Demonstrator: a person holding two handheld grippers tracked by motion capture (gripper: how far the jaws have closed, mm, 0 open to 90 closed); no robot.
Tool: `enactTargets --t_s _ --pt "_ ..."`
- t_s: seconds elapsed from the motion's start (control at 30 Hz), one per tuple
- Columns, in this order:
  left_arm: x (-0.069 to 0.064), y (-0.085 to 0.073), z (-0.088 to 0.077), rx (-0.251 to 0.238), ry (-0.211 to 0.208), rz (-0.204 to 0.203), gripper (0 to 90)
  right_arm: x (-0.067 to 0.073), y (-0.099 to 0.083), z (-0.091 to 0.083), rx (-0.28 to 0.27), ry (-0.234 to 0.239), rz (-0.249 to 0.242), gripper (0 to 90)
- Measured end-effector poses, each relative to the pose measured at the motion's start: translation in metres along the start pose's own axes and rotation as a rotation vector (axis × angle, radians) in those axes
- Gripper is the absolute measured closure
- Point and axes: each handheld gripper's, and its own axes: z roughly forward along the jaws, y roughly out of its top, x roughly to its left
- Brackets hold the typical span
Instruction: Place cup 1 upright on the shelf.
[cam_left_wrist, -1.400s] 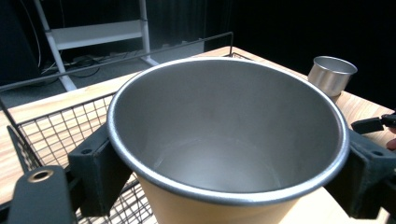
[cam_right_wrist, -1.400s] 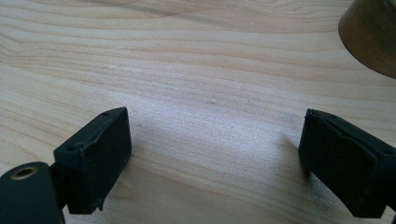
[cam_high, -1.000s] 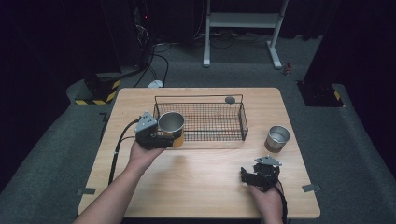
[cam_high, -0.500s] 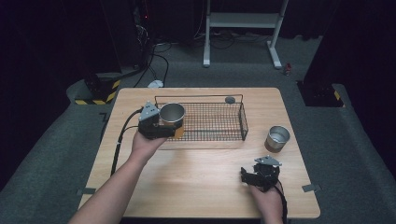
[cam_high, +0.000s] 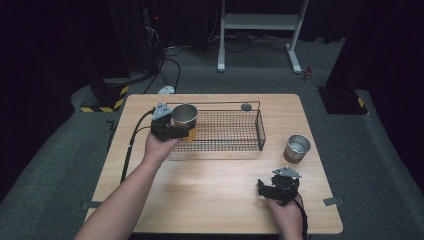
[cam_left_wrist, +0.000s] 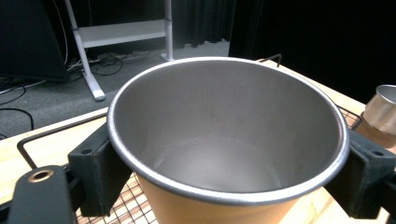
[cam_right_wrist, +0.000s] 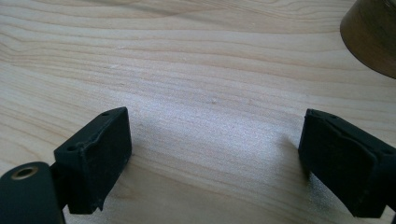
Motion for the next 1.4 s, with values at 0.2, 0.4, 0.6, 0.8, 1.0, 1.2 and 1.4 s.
enactTargets --t_s 0.2,0.4,0.6,0.8,1.0,1.2,1.4 --pt "0.004 0.002 0.014 0.014 0.004 -0.016 13.7 0.000 0.000 0.000 0.001 0.000 0.002 9.5" --pt "0.007 -0.001 0.025 0.030 0.028 -0.026 13.7 0.000 0.000 0.000 0.001 0.000 0.002 9.5" --pt "0.012 -0.004 0.033 0.030 0.042 -0.045 13.7 0.000 0.000 0.000 0.001 0.000 0.002 9.5" --pt "0.015 -0.009 0.039 0.054 0.051 -0.055 13.7 0.000 0.000 0.000 0.000 0.000 0.002 9.5" --pt "0.016 -0.014 0.047 0.081 0.055 -0.076 13.7 0.000 0.000 0.000 0.000 0.000 0.002 9.5" --pt "0.017 -0.021 0.056 0.114 0.066 -0.072 13.6 0.000 0.000 0.000 0.001 0.001 0.001 9.6" --pt "0.017 -0.024 0.060 0.148 0.085 -0.072 13.6 0.000 0.000 0.000 -0.002 0.001 0.000 9.7"
